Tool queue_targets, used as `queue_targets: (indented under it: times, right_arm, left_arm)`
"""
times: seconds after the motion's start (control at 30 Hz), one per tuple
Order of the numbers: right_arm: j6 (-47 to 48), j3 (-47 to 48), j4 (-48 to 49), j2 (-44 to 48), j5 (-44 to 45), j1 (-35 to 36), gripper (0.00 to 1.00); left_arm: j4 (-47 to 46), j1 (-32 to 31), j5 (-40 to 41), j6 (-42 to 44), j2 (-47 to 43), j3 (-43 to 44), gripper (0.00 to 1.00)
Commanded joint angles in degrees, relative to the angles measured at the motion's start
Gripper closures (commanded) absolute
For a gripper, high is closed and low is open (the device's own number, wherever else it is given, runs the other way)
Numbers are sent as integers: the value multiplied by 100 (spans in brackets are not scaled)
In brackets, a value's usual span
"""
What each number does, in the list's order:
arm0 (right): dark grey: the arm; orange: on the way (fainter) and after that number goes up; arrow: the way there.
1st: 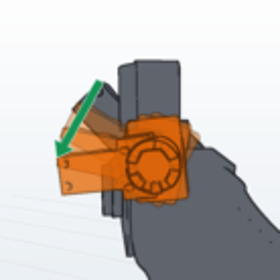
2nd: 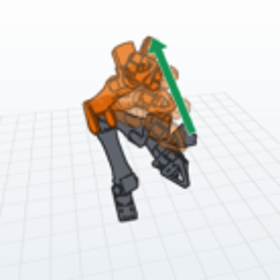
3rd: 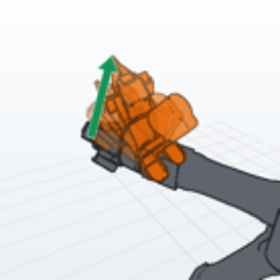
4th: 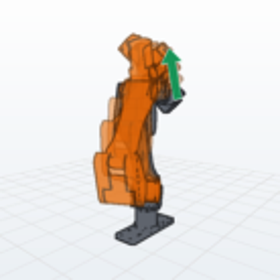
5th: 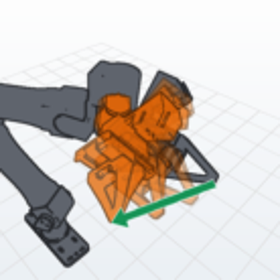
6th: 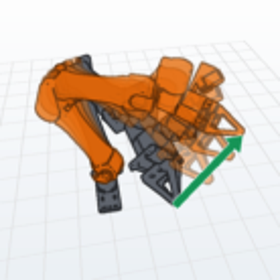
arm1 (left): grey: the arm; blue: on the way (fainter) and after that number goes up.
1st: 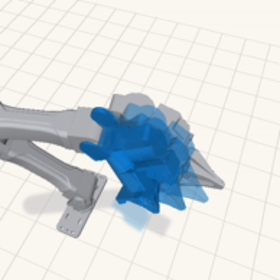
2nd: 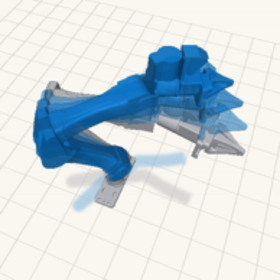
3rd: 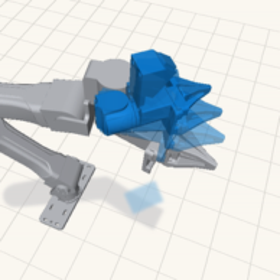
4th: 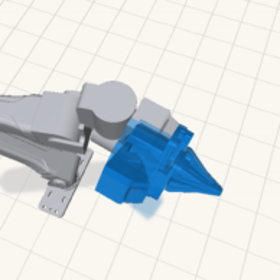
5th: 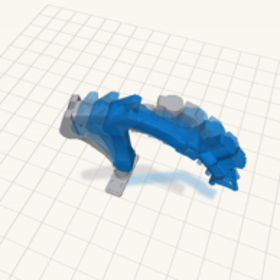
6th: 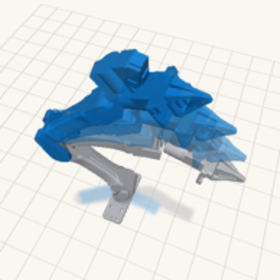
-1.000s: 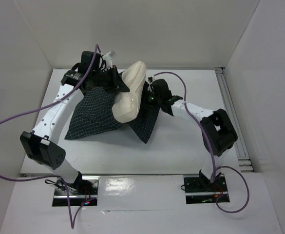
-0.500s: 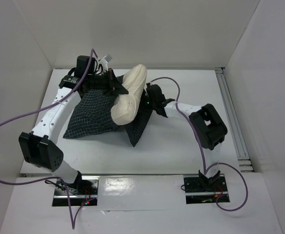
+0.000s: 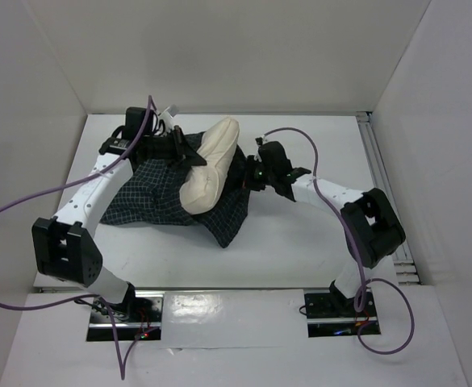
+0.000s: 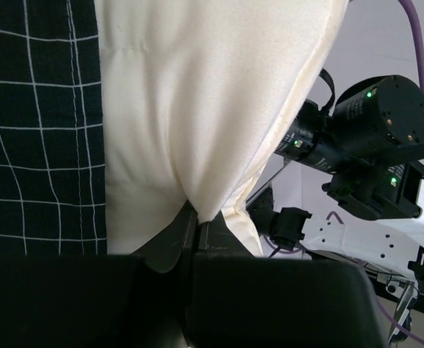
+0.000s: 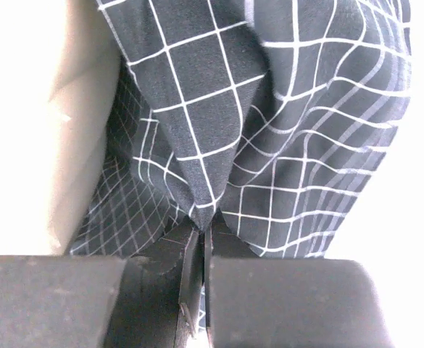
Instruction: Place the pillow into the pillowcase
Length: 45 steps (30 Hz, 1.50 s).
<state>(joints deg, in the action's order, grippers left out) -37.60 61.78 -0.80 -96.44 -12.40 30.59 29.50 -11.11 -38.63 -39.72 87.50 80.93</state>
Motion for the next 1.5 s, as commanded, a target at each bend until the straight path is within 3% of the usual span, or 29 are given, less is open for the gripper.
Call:
queue_targets:
  times: [0.0, 0.4, 0.5, 0.7, 0.83, 1.0, 1.13, 1.33, 1.47]
  right_arm:
    - [236, -87, -430, 346, 203, -167, 95]
    - [377, -430, -799, 627, 318, -378, 89]
    - [377, -562, -799, 496, 247, -378, 100]
    - [218, -685, -316, 653, 107, -378, 100]
    - [71, -483, -28, 653, -16, -378, 100]
    - [-353, -325, 870, 890, -262, -668, 100]
    - [-55, 718, 187, 408, -26, -730, 100]
    - [-282, 388, 343, 231, 177, -1063, 100]
    - [-222, 914, 63, -312, 282, -1169, 100]
  left_arm:
    - [-233, 180, 672, 17, -23, -182, 100]
    - [-480, 294, 769, 70, 214, -771, 100]
    - [-532, 294, 769, 70, 267, -885, 100]
    - [-585, 294, 717, 70, 267, -1105, 100]
    - [-472, 294, 716, 490, 319, -1176, 100]
    - [442, 128, 866, 1107, 934, -824, 100]
    - [443, 127, 743, 1178, 927, -990, 100]
    - [829, -110, 998, 1599, 1049, -877, 100]
    - [961, -172, 857, 1679, 1049, -999, 100]
